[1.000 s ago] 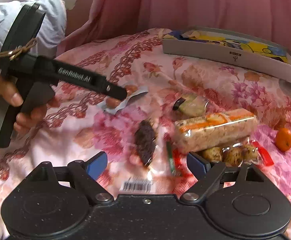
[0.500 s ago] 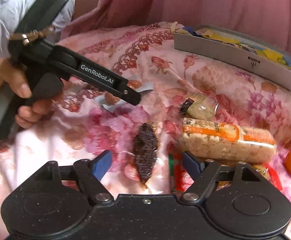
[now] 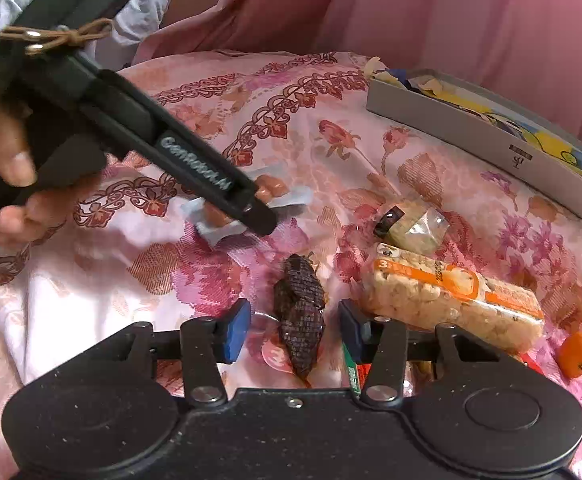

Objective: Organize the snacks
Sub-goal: 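Grasp the sausage pack with left tool while right tool grasps dark dried-meat bag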

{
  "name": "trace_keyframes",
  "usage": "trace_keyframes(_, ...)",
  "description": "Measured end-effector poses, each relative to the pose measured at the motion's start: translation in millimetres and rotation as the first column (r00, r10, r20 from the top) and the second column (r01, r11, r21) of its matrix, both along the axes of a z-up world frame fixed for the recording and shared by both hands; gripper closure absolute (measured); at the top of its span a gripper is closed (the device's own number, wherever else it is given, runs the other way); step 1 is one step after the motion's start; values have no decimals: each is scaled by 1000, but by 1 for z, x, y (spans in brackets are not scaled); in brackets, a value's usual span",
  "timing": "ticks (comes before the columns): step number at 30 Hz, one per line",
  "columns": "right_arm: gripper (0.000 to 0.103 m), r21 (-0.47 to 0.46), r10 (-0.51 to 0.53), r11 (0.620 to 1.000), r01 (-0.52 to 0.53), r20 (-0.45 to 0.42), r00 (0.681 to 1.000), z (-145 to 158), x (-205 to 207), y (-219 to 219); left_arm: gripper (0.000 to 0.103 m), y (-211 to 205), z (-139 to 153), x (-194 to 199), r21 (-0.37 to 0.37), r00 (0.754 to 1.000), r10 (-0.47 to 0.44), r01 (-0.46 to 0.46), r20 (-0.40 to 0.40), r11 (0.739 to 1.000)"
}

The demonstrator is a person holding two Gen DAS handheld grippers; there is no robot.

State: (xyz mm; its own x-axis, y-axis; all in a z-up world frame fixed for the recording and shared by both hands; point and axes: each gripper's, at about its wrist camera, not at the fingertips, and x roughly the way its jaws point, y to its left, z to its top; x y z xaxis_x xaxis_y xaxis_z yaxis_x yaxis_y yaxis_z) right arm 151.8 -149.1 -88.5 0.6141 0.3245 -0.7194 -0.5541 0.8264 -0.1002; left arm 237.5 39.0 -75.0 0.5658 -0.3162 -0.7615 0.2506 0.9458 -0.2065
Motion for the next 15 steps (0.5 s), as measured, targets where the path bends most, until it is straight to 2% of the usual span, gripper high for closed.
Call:
trace_keyframes(5,52,-18,-9,1000,9,-1,1000,-1,-1,2,34,-7,1,-8,51,1000,-18,18,-3,999)
trace_keyframes(11,50,7,-33,999,33,-26,999,-1,2,-2,34,-11,-3,-11,76,999,-47,46,9,996)
trace_keyframes(15,54,-9,-30,1000,30,-13,999,0,-2,1,35,-14,-4,-15,101,998,-50,47,30,994)
